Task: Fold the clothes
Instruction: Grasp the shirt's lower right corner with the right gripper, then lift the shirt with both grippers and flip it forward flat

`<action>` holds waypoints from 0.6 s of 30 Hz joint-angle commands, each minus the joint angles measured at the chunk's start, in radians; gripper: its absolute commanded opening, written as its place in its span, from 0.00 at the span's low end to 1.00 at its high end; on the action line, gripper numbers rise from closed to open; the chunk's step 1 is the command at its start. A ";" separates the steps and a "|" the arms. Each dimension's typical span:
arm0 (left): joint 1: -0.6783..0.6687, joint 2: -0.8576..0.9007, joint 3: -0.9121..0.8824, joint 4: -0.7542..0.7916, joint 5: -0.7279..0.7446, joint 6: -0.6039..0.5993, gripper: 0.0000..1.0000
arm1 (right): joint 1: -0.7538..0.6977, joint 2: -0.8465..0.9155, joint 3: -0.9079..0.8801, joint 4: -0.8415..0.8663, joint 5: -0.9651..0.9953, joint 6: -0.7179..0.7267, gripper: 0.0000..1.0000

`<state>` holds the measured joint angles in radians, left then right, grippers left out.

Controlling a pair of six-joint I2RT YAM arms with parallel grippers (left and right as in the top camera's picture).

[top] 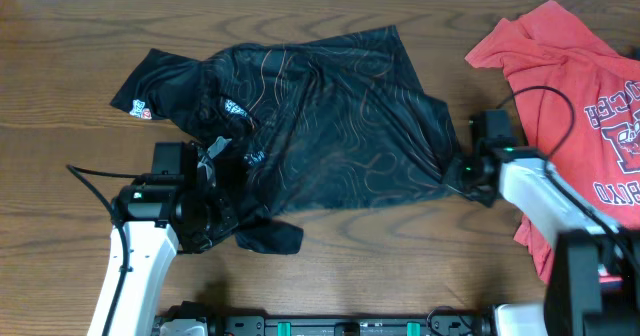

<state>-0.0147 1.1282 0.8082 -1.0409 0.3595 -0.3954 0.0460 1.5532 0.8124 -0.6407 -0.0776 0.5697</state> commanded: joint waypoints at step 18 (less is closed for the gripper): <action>0.098 0.001 0.790 -0.390 -0.012 0.187 0.06 | -0.055 -0.450 0.774 -0.600 0.192 -0.297 0.01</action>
<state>0.0433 1.1351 1.4715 -1.4174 0.3588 -0.2501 0.0040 1.1145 1.4940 -1.2289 0.0467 0.3183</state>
